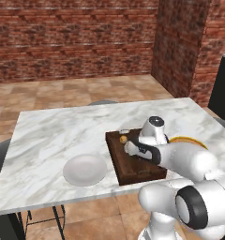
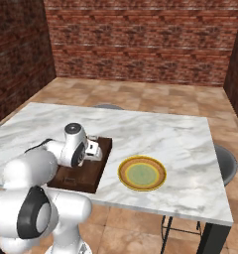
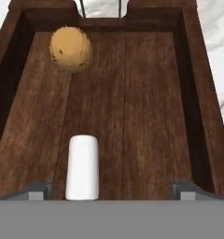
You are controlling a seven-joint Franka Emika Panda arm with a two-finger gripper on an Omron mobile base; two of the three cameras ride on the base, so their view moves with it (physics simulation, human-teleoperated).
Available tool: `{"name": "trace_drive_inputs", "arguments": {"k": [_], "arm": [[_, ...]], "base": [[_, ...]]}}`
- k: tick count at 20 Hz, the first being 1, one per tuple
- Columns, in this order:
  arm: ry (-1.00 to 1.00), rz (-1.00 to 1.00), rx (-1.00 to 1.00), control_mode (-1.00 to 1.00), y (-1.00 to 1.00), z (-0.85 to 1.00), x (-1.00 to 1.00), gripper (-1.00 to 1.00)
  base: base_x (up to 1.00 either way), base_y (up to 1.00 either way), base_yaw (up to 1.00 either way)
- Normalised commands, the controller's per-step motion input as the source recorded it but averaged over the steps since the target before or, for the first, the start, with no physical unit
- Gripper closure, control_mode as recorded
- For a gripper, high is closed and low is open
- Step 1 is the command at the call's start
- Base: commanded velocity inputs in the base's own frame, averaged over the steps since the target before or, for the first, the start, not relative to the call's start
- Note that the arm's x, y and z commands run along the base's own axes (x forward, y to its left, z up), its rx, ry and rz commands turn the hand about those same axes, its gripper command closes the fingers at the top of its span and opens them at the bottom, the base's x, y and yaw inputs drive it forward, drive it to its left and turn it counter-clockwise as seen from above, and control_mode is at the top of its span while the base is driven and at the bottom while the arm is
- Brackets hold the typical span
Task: Move the dessert items from the plates to the tray.
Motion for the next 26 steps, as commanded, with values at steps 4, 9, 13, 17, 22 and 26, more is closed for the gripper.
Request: {"name": "trace_drive_inputs", "arguments": {"k": [4, 9, 13, 17, 22, 26], "arm": [[-0.29, 0.00, 0.00, -1.00, 0.02, 0.84, -0.53, -1.00], [-0.29, 0.00, 0.00, -1.00, 0.08, 0.79, -0.54, -1.00], [-0.27, 0.00, 0.00, -1.00, 0.00, 0.71, -0.71, -1.00], [-0.31, 0.00, 0.00, -1.00, 0.00, 0.78, -0.75, -1.00], [-0.31, 0.00, 0.00, -1.00, 0.00, 0.84, -0.76, -1.00], [-0.30, 0.00, 0.00, -1.00, 0.04, 0.53, -0.74, -1.00]], "base": [[0.00, 0.00, 0.00], [0.00, 0.00, 0.00], [0.00, 0.00, 0.00], [0.00, 0.00, 0.00], [0.00, 0.00, 0.00], [0.00, 0.00, 0.00]]}}
